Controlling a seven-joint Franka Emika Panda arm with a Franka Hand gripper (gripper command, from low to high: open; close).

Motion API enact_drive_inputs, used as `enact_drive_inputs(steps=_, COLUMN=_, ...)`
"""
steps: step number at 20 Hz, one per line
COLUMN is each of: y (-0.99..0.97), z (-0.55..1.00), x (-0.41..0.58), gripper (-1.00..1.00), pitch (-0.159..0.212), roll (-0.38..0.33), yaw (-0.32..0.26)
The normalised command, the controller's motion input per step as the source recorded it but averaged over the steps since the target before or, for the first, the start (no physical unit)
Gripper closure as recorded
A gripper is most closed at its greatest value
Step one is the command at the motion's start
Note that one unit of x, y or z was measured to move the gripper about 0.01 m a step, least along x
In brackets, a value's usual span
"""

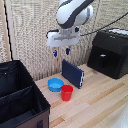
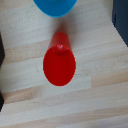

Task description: Gently grip the air fryer handle with your gripper and kindly pull it open by sliding your gripper away from the base. Gradually bring your gripper in line with the blue bowl and gently capture it, without tightening your grip too much. Securely place the blue bowl inside the opened air fryer with a steady position. Liberate your robot's gripper, and withdraw your gripper from the proximity of the air fryer.

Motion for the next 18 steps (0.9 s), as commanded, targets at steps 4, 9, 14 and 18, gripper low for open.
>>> enact_drive_inputs(steps=4, y=0.08, z=0.04, x=0.0, gripper=-1.0, pitch=-0.035, roll=0.0, yaw=-0.272)
enact_drive_inputs(steps=9, y=0.0, z=0.06, x=0.0, gripper=-1.0, pitch=-0.007, roll=0.0, yaw=-0.375)
enact_drive_inputs(steps=14, y=0.0, z=0.07, x=0.005, gripper=-1.0, pitch=0.0, roll=-0.005, yaw=-0.375)
enact_drive_inputs(steps=18, y=0.0, z=0.09, x=0.011, gripper=-1.0, pitch=0.0, roll=-0.096, yaw=-0.365)
